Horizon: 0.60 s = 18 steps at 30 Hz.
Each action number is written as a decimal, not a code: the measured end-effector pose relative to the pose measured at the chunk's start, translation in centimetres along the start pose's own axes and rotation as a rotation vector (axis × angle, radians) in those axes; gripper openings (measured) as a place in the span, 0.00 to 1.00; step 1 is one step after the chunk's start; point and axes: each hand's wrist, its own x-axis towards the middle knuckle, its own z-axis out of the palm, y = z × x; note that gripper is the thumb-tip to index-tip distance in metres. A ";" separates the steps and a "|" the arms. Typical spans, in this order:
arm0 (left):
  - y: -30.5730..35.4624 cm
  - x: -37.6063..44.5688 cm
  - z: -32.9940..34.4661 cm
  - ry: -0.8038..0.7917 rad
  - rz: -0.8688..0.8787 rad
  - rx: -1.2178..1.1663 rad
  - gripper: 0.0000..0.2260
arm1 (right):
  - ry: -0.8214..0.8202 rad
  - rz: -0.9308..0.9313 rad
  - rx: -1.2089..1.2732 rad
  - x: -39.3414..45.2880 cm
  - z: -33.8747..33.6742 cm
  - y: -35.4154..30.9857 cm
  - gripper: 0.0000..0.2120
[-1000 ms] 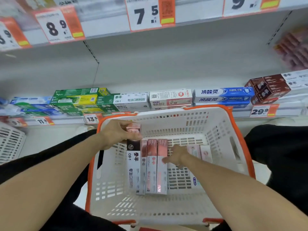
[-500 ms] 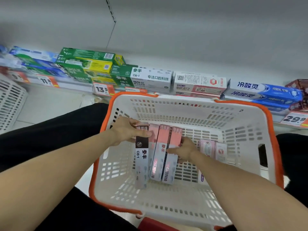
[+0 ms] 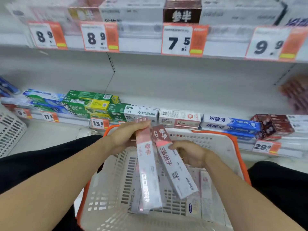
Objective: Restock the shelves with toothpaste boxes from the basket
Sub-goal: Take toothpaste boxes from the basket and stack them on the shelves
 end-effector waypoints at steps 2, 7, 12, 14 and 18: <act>2.1 -1.2 0.8 -0.047 0.090 -0.029 0.29 | -0.041 -0.070 0.048 -1.7 -0.1 -2.2 0.18; 7.1 -5.2 1.3 -0.095 0.263 0.046 0.25 | -0.027 -0.278 0.111 -6.5 0.7 -6.4 0.17; 12.3 -9.1 0.5 -0.087 0.377 0.244 0.17 | 0.077 -0.490 -0.205 -11.8 2.8 -10.8 0.16; 14.3 -10.5 -0.2 -0.078 0.428 0.296 0.18 | 0.185 -0.572 -0.396 -14.1 3.6 -13.2 0.15; 17.6 -12.1 -1.7 -0.034 0.588 0.221 0.24 | 0.296 -0.764 -0.581 -19.1 4.3 -18.6 0.22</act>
